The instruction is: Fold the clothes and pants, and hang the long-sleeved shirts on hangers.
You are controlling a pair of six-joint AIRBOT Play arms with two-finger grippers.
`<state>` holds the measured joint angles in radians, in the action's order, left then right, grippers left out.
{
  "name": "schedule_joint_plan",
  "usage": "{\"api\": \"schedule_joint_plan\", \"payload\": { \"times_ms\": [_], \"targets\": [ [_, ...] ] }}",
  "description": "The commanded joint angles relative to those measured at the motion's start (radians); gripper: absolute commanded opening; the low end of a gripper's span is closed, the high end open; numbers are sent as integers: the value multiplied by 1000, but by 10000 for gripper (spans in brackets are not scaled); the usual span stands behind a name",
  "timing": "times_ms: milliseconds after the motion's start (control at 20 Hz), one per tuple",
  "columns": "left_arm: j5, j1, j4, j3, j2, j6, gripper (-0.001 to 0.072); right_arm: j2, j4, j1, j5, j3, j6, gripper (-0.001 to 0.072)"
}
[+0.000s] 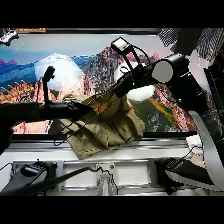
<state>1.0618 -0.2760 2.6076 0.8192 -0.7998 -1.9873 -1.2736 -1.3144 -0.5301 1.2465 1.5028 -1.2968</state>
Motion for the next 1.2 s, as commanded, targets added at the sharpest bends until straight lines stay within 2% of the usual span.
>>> {"api": "schedule_joint_plan", "payload": {
  "times_ms": [0,100,250,500,800,1000,1150],
  "targets": [
    [148,103,127,21,-135,-80,9,-1,-4,0,-18,0,29,16],
    [305,200,253,21,-233,-186,9,-1,-4,0,-25,0,34,16],
    [481,298,341,22,-373,-260,10,0,3,0,-25,0,34,16],
    [612,332,377,74,-571,-436,9,-1,2,0,-26,0,30,16],
    [647,313,377,251,-744,-558,8,0,41,0,-1,0,-9,17],
    [618,309,377,392,-812,-569,8,1,89,-1,50,0,-31,19],
    [606,290,377,458,-850,-572,8,13,108,0,29,1,-31,18]
  ]
}}
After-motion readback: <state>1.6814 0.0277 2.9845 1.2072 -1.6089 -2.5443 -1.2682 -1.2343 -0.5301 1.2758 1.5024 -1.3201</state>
